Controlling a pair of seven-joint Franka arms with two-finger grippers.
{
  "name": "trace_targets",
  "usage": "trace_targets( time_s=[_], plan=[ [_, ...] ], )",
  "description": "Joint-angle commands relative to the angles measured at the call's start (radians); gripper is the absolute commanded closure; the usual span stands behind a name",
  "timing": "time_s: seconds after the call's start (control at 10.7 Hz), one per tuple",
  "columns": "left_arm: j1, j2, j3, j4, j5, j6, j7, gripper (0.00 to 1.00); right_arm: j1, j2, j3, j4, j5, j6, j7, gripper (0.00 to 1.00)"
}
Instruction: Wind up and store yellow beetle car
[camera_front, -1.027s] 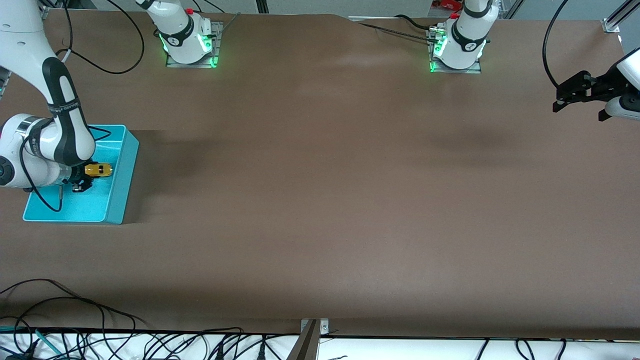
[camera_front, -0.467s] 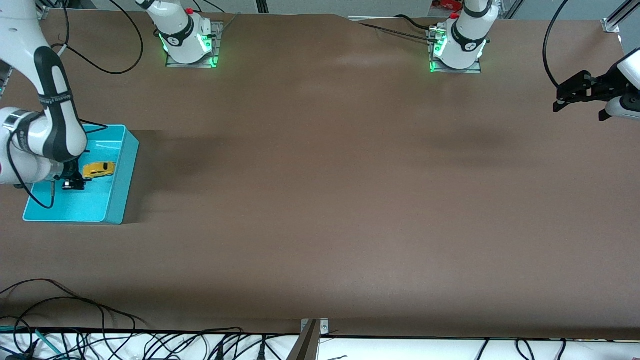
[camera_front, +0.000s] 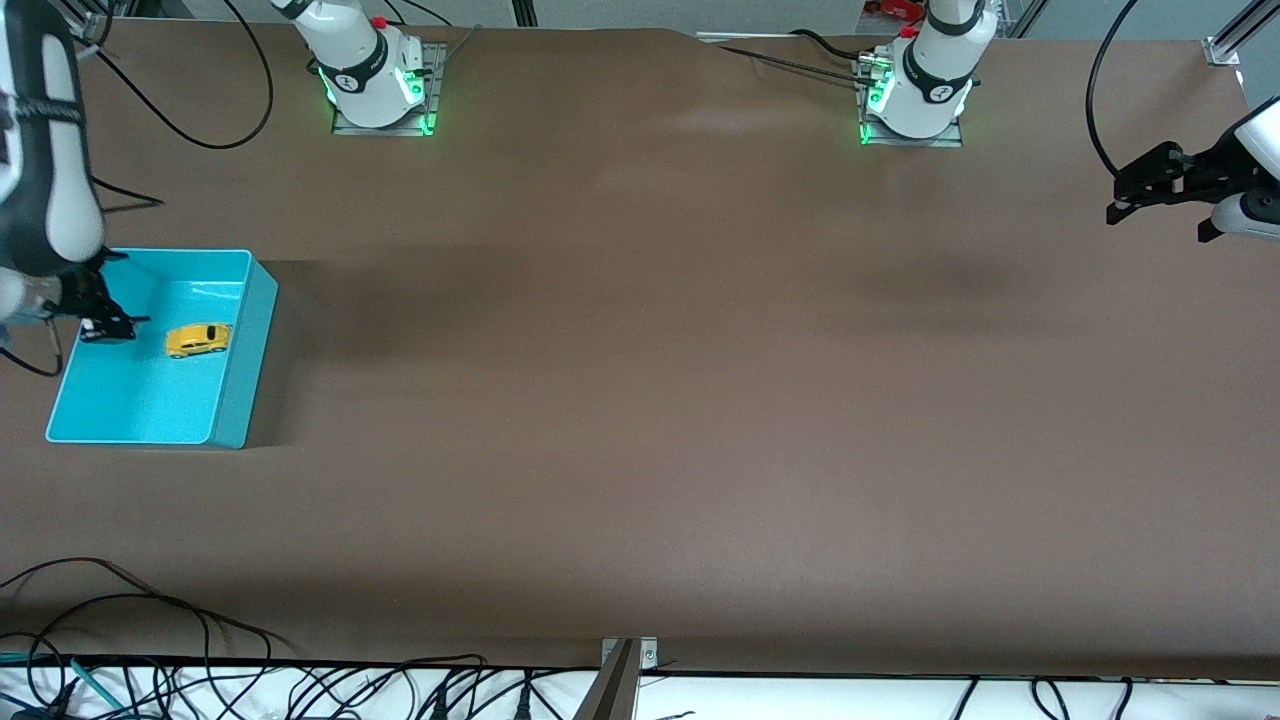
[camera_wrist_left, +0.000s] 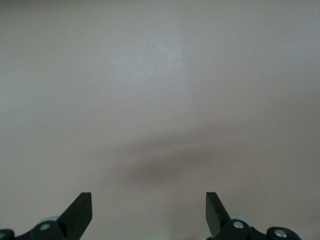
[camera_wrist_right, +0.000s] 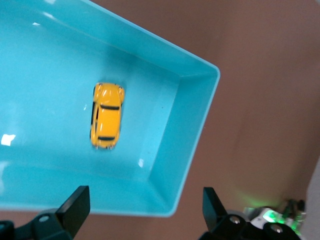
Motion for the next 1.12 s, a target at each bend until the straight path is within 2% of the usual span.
trace_targets(
  time_s=[0.0,0.09,0.19,0.28,0.37,0.56,0.65,1.03],
  plan=[
    [0.0,0.013,0.0,0.032,0.006,-0.025,-0.008,0.0,-0.002,-0.002,0.067,0.167,0.026,-0.147,-0.171,0.0],
    [0.0,0.013,0.0,0.032,0.006,-0.025,-0.008,0.0,-0.002,-0.003,0.1,0.225,0.057,-0.18,-0.235,0.0],
    [0.0,0.013,0.0,0.032,0.006,-0.025,-0.008,0.0,-0.003,-0.044,0.129,0.239,0.087,-0.171,-0.321,0.0],
    [0.0,0.013,0.0,0.032,0.006,-0.025,-0.008,0.0,-0.002,-0.081,0.131,0.237,0.13,-0.168,-0.44,0.0],
    [0.001,0.013,0.0,0.032,0.006,-0.025,-0.007,0.0,0.0,-0.124,0.132,0.212,0.143,-0.159,-0.557,0.0],
    [0.0,0.012,0.0,0.032,0.006,-0.027,-0.007,0.0,0.053,-0.214,0.128,0.105,0.129,-0.038,-0.821,0.0],
    [0.0,0.013,0.0,0.032,0.006,-0.025,-0.007,0.0,0.067,-0.247,0.128,0.056,0.129,0.036,-0.858,0.0],
    [0.001,0.012,0.0,0.03,0.006,-0.027,-0.01,0.0,0.127,-0.293,0.128,0.017,0.129,0.035,-0.929,0.0]
  ],
)
